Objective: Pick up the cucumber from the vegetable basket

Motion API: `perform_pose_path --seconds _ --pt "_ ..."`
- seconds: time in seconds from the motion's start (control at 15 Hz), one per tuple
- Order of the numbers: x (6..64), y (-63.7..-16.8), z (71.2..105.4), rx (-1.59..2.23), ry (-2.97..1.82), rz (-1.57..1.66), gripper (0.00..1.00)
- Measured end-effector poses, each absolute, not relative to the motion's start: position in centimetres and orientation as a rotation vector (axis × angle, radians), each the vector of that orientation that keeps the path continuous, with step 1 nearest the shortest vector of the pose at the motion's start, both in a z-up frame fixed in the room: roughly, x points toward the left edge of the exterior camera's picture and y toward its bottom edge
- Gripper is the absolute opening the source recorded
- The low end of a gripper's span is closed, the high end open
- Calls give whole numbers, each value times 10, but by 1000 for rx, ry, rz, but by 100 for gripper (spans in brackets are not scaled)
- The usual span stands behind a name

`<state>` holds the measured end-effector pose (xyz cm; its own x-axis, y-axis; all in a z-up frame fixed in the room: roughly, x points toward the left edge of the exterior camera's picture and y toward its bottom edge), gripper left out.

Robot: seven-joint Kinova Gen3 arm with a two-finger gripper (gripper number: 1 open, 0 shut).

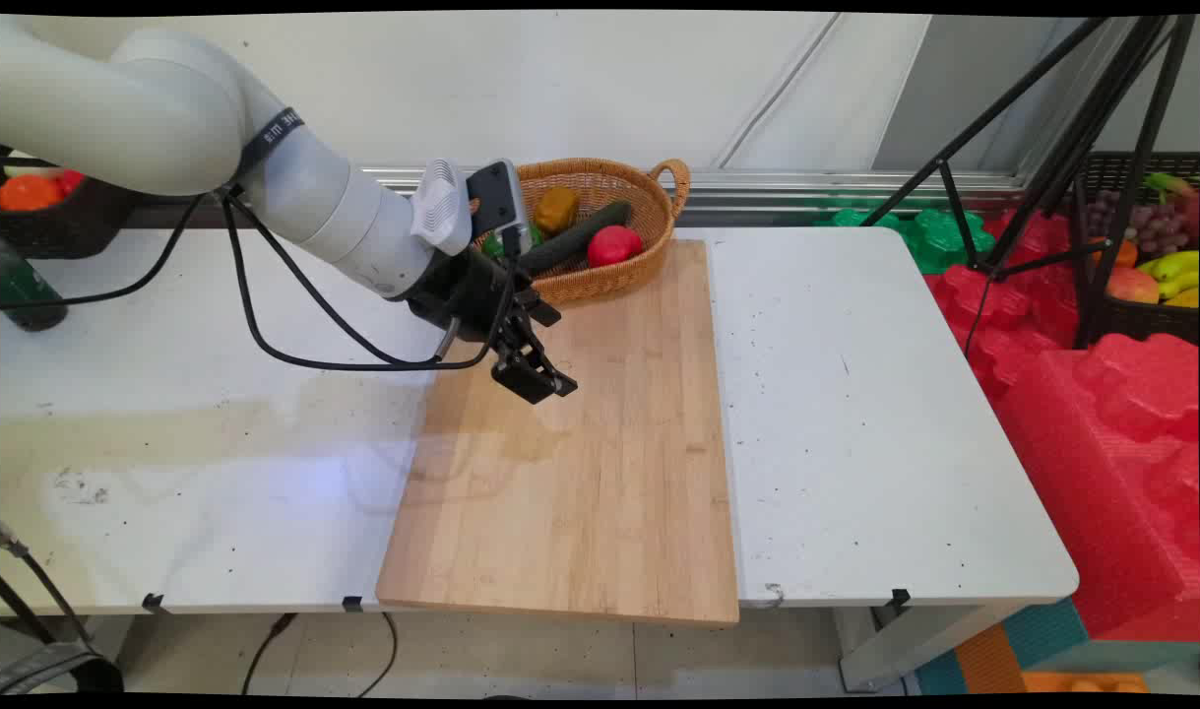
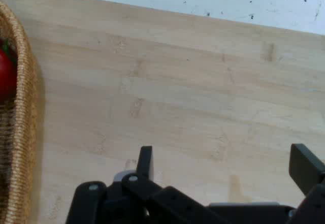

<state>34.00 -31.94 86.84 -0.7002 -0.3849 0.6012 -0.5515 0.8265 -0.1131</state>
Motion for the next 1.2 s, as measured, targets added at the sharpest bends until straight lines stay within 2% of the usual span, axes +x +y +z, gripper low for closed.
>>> perform_pose_path --seconds 0.87,1.2 --pt "373 -312 898 901 -2301 476 100" --pt "384 -327 916 1034 -2242 545 100"
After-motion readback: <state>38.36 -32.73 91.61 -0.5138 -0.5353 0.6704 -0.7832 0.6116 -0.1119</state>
